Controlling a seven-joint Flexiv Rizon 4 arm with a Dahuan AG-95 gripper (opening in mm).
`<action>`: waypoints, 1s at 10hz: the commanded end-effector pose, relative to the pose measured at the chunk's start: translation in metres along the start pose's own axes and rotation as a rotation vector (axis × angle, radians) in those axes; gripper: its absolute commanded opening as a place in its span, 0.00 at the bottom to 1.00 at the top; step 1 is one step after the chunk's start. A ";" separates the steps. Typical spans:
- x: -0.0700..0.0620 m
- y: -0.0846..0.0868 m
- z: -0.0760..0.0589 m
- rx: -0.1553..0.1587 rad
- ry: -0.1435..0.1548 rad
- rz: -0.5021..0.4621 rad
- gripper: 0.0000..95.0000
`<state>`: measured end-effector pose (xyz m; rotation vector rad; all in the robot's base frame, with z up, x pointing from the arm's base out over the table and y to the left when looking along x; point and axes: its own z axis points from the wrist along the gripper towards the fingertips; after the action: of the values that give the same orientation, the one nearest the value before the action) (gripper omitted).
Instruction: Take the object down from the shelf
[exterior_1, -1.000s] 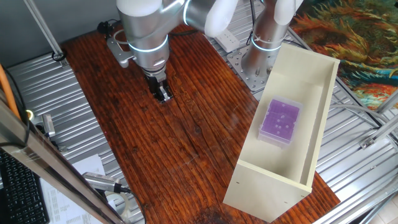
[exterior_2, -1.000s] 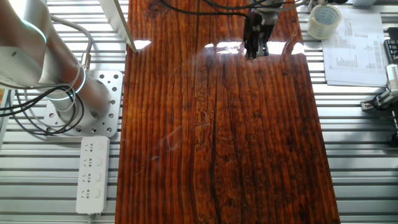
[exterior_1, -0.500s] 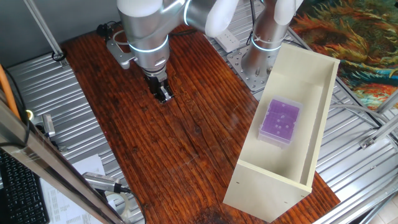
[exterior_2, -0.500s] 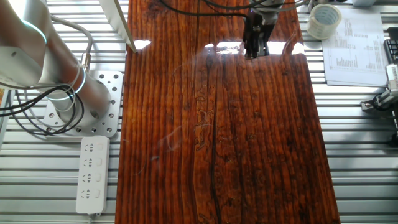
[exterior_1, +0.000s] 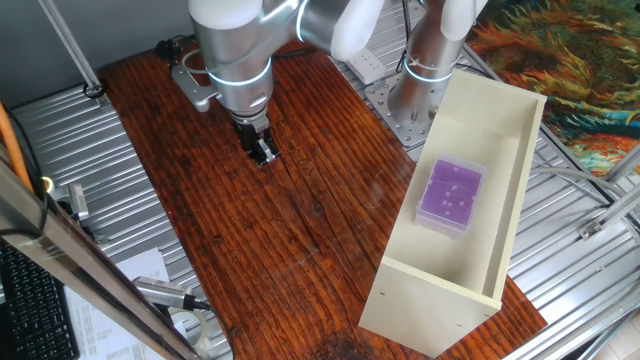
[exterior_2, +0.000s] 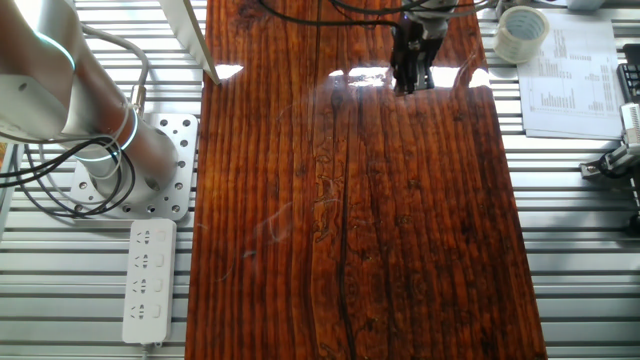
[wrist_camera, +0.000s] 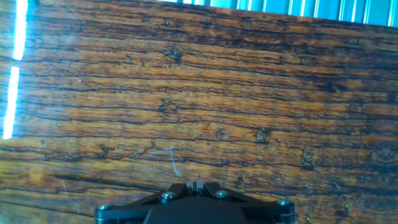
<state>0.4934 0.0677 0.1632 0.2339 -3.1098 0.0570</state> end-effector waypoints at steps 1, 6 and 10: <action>0.000 0.000 0.000 0.000 0.000 -0.007 0.00; 0.000 0.000 0.000 0.016 -0.009 -0.108 0.00; 0.000 0.000 0.000 0.014 -0.007 -0.166 0.00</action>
<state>0.4951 0.0681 0.1626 0.4953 -3.0843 0.0754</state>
